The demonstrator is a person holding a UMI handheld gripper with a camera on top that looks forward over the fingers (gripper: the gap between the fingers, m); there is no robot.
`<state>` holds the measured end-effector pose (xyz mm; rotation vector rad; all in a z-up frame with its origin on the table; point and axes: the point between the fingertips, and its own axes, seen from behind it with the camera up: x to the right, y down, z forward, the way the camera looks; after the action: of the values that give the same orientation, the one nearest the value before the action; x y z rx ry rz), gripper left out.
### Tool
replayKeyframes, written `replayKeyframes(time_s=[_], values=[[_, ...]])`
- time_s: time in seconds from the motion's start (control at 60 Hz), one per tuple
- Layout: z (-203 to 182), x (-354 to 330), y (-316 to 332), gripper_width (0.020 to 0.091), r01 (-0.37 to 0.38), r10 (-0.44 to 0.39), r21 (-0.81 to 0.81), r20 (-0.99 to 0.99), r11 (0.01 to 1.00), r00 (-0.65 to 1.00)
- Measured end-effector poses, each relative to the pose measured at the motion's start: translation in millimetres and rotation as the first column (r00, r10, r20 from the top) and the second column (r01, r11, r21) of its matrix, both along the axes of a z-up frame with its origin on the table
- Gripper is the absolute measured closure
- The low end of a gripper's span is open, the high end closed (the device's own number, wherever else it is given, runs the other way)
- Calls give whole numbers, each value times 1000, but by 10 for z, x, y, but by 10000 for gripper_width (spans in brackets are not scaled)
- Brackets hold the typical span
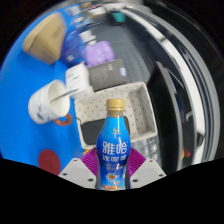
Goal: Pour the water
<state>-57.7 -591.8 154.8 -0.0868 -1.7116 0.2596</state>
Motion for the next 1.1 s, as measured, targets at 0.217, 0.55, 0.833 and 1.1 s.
replayKeyframes(time_s=[0.217,0.55,0.833,1.1], values=[[-179,134,39,769,137,40,-727,221,673,974],[-406,159,106,770,172,202,-948,229,267,952],[-666,138,50,753,169,179,-929,237,329,955],[-721,233,143,331,243,157,-924,298,296,941]])
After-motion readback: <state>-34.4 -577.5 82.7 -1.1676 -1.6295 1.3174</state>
